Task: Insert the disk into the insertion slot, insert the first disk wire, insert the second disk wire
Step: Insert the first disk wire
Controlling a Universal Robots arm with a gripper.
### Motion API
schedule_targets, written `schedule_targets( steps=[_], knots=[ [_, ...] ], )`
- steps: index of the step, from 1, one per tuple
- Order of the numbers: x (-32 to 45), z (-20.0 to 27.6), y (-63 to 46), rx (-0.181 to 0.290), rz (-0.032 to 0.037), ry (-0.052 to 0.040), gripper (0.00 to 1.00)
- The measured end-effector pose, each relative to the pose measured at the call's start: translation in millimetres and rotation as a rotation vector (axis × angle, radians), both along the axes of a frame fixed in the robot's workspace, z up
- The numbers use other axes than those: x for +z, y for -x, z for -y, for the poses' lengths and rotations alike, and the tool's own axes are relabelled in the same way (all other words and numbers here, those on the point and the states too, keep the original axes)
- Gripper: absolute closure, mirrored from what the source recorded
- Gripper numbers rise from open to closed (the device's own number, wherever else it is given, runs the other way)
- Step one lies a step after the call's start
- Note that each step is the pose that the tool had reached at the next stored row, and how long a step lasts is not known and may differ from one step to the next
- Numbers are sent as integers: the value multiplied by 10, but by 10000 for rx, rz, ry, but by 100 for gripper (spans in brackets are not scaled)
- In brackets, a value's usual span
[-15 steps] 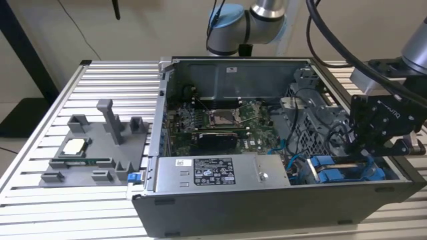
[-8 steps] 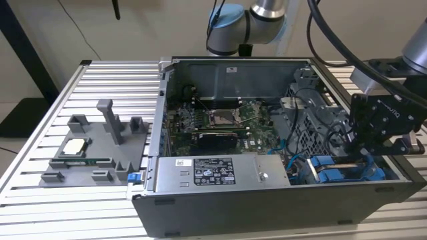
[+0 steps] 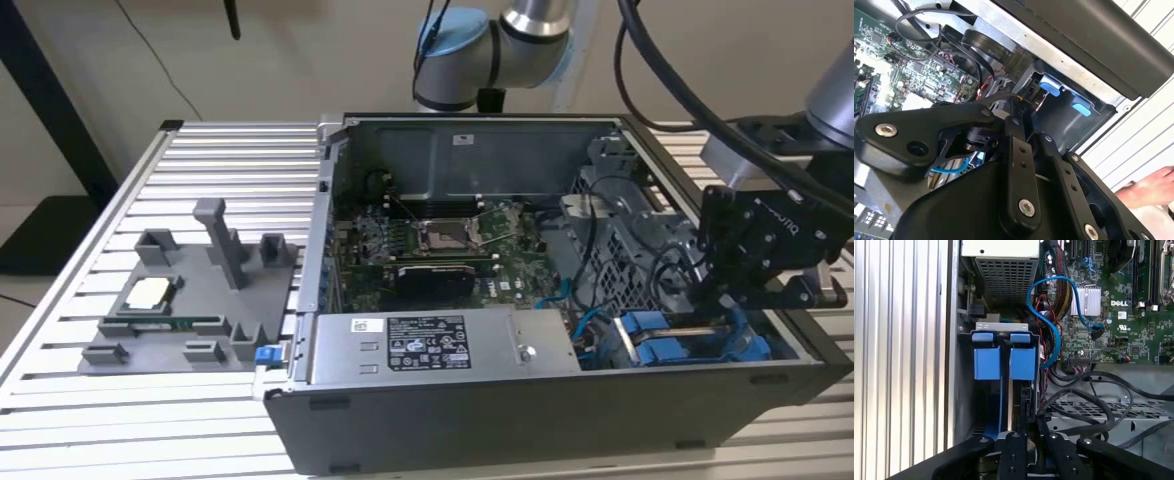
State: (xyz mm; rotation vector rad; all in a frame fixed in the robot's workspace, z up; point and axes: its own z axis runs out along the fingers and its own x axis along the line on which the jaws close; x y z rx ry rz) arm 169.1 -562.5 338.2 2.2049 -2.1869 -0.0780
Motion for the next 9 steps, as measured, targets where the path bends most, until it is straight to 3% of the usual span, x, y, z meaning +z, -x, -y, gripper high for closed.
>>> schedule_targets(
  steps=[4, 9],
  knots=[
    [0, 2, -12, 2, 0, -67, 81],
    [-2, 22, -16, 0, 0, -79, 81]
  ],
)
